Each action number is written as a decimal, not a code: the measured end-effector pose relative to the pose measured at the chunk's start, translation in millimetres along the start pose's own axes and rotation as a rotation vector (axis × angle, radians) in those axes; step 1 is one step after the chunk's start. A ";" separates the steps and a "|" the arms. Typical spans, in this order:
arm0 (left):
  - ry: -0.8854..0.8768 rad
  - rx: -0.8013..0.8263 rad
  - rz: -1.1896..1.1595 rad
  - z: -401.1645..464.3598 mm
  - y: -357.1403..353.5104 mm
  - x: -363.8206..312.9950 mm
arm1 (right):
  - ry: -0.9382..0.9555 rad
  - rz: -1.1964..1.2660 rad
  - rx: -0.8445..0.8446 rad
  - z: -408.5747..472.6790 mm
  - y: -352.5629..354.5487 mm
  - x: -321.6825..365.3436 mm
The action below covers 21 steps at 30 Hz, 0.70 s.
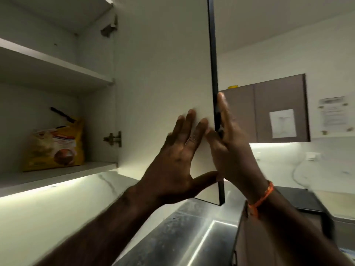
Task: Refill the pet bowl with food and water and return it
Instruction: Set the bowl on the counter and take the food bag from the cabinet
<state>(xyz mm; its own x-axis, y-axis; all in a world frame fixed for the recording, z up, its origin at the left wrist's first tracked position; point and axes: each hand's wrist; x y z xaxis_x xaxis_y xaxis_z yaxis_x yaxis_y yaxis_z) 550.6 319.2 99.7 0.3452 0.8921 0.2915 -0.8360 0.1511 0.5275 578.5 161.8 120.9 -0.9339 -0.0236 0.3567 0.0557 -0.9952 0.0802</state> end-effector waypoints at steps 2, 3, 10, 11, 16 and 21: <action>0.003 0.042 0.053 11.5 -16.7 -3.3 | 0.008 -0.153 -0.031 1.3 10.2 -14.9; 0.003 0.065 0.087 16.8 -25.5 -4.6 | 0.004 -0.214 -0.036 1.6 15.1 -21.6; -0.081 0.168 0.320 35.2 -79.4 9.2 | 0.013 -0.592 -0.061 -1.4 29.0 -71.6; -0.099 0.183 0.341 35.3 -84.0 12.1 | -0.005 -0.638 -0.044 -2.2 29.7 -77.9; -0.132 0.186 0.368 33.9 -98.0 21.0 | -0.049 -0.719 -0.034 -5.4 23.1 -91.1; -0.130 0.239 0.371 35.1 -91.2 20.6 | -0.078 -0.750 -0.063 -4.9 16.9 -91.6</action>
<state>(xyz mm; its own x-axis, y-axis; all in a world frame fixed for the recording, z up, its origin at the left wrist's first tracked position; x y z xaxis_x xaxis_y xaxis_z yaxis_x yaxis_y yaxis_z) 648.9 308.8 85.6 0.1047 0.8044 0.5848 -0.7963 -0.2844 0.5338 663.2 146.7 85.1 -0.6857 0.6664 0.2928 -0.6071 -0.7455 0.2750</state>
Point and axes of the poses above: each hand's wrist, its own z-axis towards the middle knuckle, its own y-axis out of the back of the hand, x = y × z, and after that the axes turned 13 degrees about z, right-handed
